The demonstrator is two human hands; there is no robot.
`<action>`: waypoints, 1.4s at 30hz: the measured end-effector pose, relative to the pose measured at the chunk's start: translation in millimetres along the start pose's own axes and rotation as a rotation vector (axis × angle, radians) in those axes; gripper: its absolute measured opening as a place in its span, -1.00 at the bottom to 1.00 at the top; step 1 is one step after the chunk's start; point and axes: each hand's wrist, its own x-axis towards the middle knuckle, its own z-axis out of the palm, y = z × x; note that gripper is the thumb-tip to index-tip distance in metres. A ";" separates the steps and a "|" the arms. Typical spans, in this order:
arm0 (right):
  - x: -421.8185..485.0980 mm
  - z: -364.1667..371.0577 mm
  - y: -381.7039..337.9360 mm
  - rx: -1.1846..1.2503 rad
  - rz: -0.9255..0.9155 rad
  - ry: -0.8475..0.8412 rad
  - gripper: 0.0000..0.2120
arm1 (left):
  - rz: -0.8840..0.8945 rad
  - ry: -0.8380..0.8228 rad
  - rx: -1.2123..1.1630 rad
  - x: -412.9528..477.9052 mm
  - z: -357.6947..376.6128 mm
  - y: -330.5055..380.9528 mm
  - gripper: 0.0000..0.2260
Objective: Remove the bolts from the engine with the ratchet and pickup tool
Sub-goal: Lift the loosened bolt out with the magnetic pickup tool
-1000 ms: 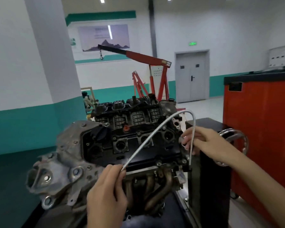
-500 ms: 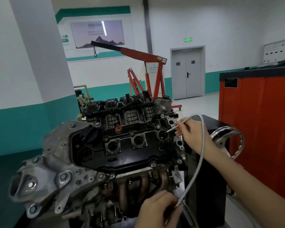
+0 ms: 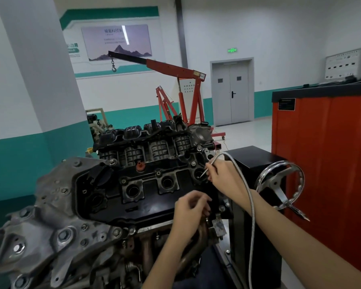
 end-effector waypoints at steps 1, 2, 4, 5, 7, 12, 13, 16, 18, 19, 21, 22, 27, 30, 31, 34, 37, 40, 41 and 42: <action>0.5 -0.3 -0.3 0.001 -0.003 0.004 -0.76 | -0.004 0.019 0.021 6.1 -2.6 -3.5 -0.85; 0.4 -0.4 -0.1 0.013 0.004 0.003 -0.76 | -0.006 0.019 0.036 10.0 -4.0 -7.0 -0.84; -0.2 -1.3 1.0 0.038 0.022 -0.002 -0.77 | 0.004 0.013 0.066 13.0 -4.4 -12.1 -0.83; -0.8 -1.6 1.7 0.044 0.021 0.001 -0.77 | 0.014 0.016 0.088 13.0 -4.8 -13.6 -0.83; -2.4 -2.4 1.7 0.034 0.005 0.017 -0.78 | 0.039 0.020 0.129 12.5 -7.4 -14.2 -0.82; -5.1 -14.4 -3.7 0.047 -0.043 0.103 -0.80 | 0.136 0.185 0.208 16.6 -22.8 -8.3 -0.86; -5.3 -18.4 -4.9 0.057 -0.048 0.110 -0.81 | 0.183 0.229 0.246 19.5 -25.1 -6.3 -0.89; -7.5 -30.4 -12.0 0.083 -0.075 0.137 -0.82 | 0.331 0.241 0.368 34.5 -21.7 2.8 -0.83; -10.3 -39.5 -19.4 0.106 -0.101 0.183 -0.83 | 0.382 0.187 0.440 51.9 -13.1 8.5 -0.74; -12.2 -44.7 -22.8 0.117 -0.119 0.206 -0.83 | 0.399 0.153 0.467 59.6 -7.6 11.6 -0.73; -15.8 -55.5 -28.8 0.150 -0.154 0.242 -0.84 | 0.410 0.094 0.460 70.3 3.9 17.2 -0.87; -17.2 -61.1 -31.0 0.170 -0.167 0.253 -0.84 | 0.410 0.058 0.425 73.3 8.1 18.9 -0.97; -19.8 -85.2 -32.8 0.210 -0.182 0.336 -0.85 | 0.292 0.097 0.424 83.3 -0.1 14.5 -0.85; -18.4 -87.1 -25.2 0.212 -0.182 0.319 -0.84 | 0.183 0.214 0.476 81.2 -27.3 -2.9 -0.79; -18.1 -82.7 -22.2 0.194 -0.180 0.287 -0.84 | 0.178 0.230 0.465 77.2 -34.8 -7.4 -0.79; -17.4 -56.3 -12.4 0.169 -0.158 0.206 -0.83 | 0.156 0.221 0.381 64.8 -46.0 -13.9 -0.80; -12.0 -30.1 -1.6 0.147 -0.096 0.145 -0.83 | 0.145 0.237 0.298 56.2 -49.0 -15.5 -0.79; -4.5 -13.6 4.6 0.050 -0.089 0.090 -0.82 | 0.171 0.226 0.297 48.8 -49.9 -18.1 -0.79; -2.4 -8.9 5.6 0.002 -0.096 0.074 -0.81 | 0.178 0.226 0.309 47.6 -49.7 -19.2 -0.79; -0.8 -5.1 5.8 -0.026 -0.089 0.053 -0.80 | 0.183 0.232 0.320 47.1 -49.2 -20.2 -0.79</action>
